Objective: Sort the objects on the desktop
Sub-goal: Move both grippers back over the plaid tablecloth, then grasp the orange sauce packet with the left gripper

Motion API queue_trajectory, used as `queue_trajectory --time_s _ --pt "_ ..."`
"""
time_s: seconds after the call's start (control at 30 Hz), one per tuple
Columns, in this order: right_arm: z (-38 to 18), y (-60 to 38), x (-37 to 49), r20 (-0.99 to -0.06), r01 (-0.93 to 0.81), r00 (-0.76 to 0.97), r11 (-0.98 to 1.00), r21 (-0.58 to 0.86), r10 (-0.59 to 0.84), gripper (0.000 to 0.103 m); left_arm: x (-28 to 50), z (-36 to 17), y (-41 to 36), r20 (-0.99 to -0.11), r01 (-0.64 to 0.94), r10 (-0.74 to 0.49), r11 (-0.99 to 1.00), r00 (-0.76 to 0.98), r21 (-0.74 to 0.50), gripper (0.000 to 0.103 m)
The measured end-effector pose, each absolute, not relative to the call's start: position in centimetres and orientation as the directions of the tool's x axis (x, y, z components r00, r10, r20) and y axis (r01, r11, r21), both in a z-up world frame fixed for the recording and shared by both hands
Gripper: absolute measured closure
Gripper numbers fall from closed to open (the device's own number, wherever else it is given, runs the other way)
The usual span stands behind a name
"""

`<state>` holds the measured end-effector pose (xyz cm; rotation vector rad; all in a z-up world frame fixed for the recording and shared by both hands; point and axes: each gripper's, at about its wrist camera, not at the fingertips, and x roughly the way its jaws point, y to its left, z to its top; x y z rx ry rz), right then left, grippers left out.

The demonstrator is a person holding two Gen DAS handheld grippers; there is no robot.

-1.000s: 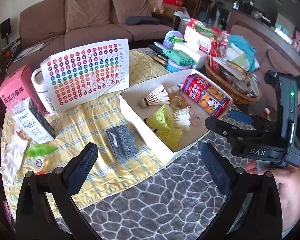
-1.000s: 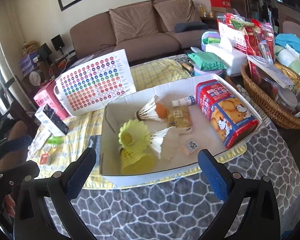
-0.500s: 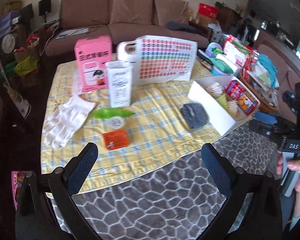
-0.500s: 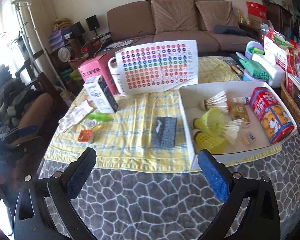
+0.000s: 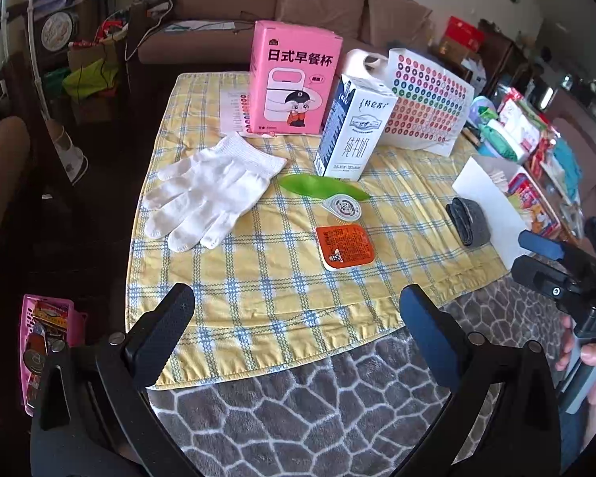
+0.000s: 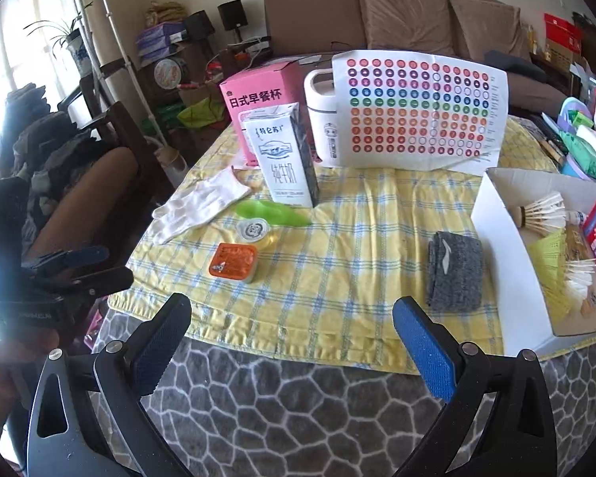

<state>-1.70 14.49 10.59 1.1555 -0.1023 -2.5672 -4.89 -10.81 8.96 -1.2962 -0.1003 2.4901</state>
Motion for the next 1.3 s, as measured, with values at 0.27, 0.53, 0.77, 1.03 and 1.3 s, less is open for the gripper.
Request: queue_trajectory --time_s 0.27,0.53,0.77,1.03,1.3 --pt "9.1 16.1 -2.9 -0.695 0.210 -0.642 -0.946 0.246 -0.323 0.000 -7.4 6.1 -6.1 -0.791 -0.320 0.354 -0.923 -0.499 -0.211 0.000" --pt "8.2 18.2 -3.3 -0.701 0.172 -0.640 -0.948 0.269 -0.315 0.000 -10.1 3.4 -2.4 -0.815 -0.303 0.296 -0.940 -0.498 -0.156 0.000" --pt "7.4 18.7 -3.8 -0.704 0.166 -0.632 -0.944 0.284 -0.323 0.001 -10.4 1.8 -2.0 -0.824 -0.306 0.250 -0.947 -0.509 -0.098 0.051" --pt "7.4 18.2 -4.0 -0.700 0.171 -0.629 -0.939 0.299 -0.337 0.000 -9.4 3.6 -3.9 -0.823 -0.329 0.292 -0.934 -0.487 -0.137 0.052" --pt "7.9 15.6 -5.2 -0.692 0.211 -0.619 -0.928 0.307 -0.370 0.004 -8.6 8.6 -8.8 -0.772 -0.312 0.344 -0.929 -0.535 -0.197 0.052"
